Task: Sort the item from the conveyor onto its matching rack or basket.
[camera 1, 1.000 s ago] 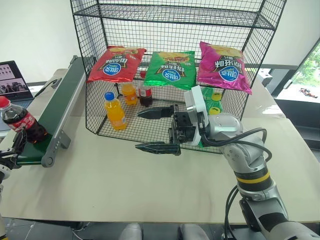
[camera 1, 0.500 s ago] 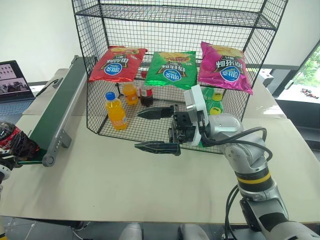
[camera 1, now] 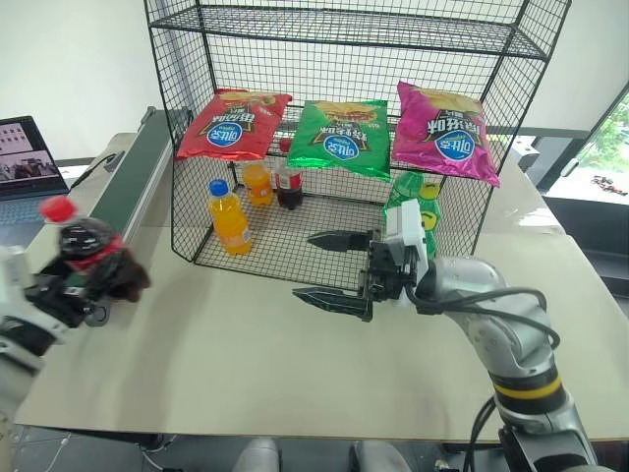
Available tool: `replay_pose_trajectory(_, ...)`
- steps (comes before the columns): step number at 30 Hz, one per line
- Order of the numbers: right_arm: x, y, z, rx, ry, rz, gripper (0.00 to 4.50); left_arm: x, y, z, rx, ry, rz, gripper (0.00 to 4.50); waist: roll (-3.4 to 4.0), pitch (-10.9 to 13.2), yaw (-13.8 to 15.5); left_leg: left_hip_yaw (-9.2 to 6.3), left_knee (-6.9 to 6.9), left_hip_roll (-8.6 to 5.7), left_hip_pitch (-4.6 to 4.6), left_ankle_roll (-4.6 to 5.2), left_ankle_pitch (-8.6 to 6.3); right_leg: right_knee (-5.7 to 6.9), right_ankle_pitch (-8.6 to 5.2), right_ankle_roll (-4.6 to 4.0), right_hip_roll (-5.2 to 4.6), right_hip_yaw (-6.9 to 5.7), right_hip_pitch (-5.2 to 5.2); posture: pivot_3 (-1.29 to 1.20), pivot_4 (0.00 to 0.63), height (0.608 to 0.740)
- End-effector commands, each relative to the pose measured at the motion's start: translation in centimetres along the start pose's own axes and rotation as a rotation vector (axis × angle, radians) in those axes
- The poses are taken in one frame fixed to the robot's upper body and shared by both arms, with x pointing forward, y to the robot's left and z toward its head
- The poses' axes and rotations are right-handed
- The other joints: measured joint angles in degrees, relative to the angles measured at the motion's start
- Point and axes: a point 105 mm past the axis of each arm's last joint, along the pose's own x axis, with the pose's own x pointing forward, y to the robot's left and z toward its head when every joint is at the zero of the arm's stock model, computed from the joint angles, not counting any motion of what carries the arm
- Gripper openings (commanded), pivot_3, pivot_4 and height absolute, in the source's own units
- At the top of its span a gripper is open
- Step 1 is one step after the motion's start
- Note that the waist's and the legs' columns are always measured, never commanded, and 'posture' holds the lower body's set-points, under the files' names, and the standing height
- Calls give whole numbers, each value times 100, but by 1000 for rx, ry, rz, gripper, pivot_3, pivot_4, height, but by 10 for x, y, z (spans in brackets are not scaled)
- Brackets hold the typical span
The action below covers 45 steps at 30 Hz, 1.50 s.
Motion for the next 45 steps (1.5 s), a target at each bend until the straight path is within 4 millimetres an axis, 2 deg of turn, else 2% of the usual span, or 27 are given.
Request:
replay_pose_trajectory(1, -11, -7, 6, -49, -11, -159, 4500, 24, -50, 2, 10, -12, -204, 3025, 10, 3, 10, 0, 0, 1, 0, 0, 0, 1, 0, 0, 3, 0, 0, 0, 150, 738)
replay_pose_trajectory(3, -19, -15, -1, -51, 17, -272, 4500, 44, -64, -2, -31, -37, -246, 3025, 12, 4, 16, -1, 1, 2, -1, 0, 1, 0, 0, 0, 6, 1, 0, 0, 150, 738)
replay_pose_trajectory(5, -26, -20, -10, -58, 53, -388, 4500, 72, -80, -6, -57, -63, -295, 3025, 3, 3, 15, -1, 7, -1, -4, -1, 2, -2, 0, 1, 6, 1, 2, 0, 150, 738)
replay_pose_trajectory(10, -35, -27, -21, -69, 89, -584, 4500, 129, -119, -21, -93, -84, -409, 3025, 4, 2, 4, -1, 12, -8, -6, -1, 3, -6, 1, 2, 6, 3, 7, 0, 150, 738)
replay_pose_trajectory(14, -41, -28, -30, -75, 126, -661, 4500, 164, -132, -30, -49, -106, -408, 3025, 6, 2, -36, -1, 7, -9, -6, 1, 2, -8, 1, 2, 8, 5, 5, 0, 150, 738)
replay_pose_trajectory(20, -45, -26, -40, -79, 181, -718, 4500, 207, -146, -34, 40, -148, -365, 3025, 4, 3, 5, -2, 7, -11, -7, 3, 2, -8, 0, 5, 8, 5, 5, 0, 150, 738)
replay_pose_trajectory(25, -44, -27, -40, -79, 186, -742, 4500, 217, -152, -46, 1, -143, -350, 3025, 4, 3, 5, -2, 11, -14, -11, 3, 2, -9, -9, 24, 5, 5, 7, 0, 150, 738)
replay_pose_trajectory(30, -42, -31, -39, -78, 185, -760, 4500, 222, -148, -57, 19, -120, -297, 3025, 4, 3, 1, -2, 12, -14, -9, 4, 2, -4, -8, 24, 6, 5, 6, 0, 150, 738)
replay_pose_trajectory(38, -43, -38, -40, -94, 201, -780, 4500, 220, -149, -67, 45, -105, -293, 3025, 5, 3, 10, -3, 14, -14, -8, 3, 2, -1, -15, 37, 6, 5, 7, 0, 150, 738)
replay_pose_trajectory(39, -43, -38, -40, -95, 201, -780, 4500, 219, -149, -67, 41, -104, -291, 4069, 5, 3, 10, -3, 14, -14, -8, 3, 2, -1, -14, 36, 6, 5, 8, 0, 150, 738)
replay_pose_trajectory(40, -43, -39, -40, -96, 200, -780, 4500, 219, -148, -67, 36, -104, -289, 4463, 5, 2, 8, -3, 15, -14, -8, 3, 2, -1, -13, 34, 6, 5, 8, 0, 150, 738)
replay_pose_trajectory(45, -41, -42, -41, -95, 193, -773, 4500, 214, -142, -62, 32, -119, -279, 4463, 7, 2, 2, -3, 15, -13, -6, 4, 2, 2, -13, 34, 7, 5, 8, 0, 150, 738)
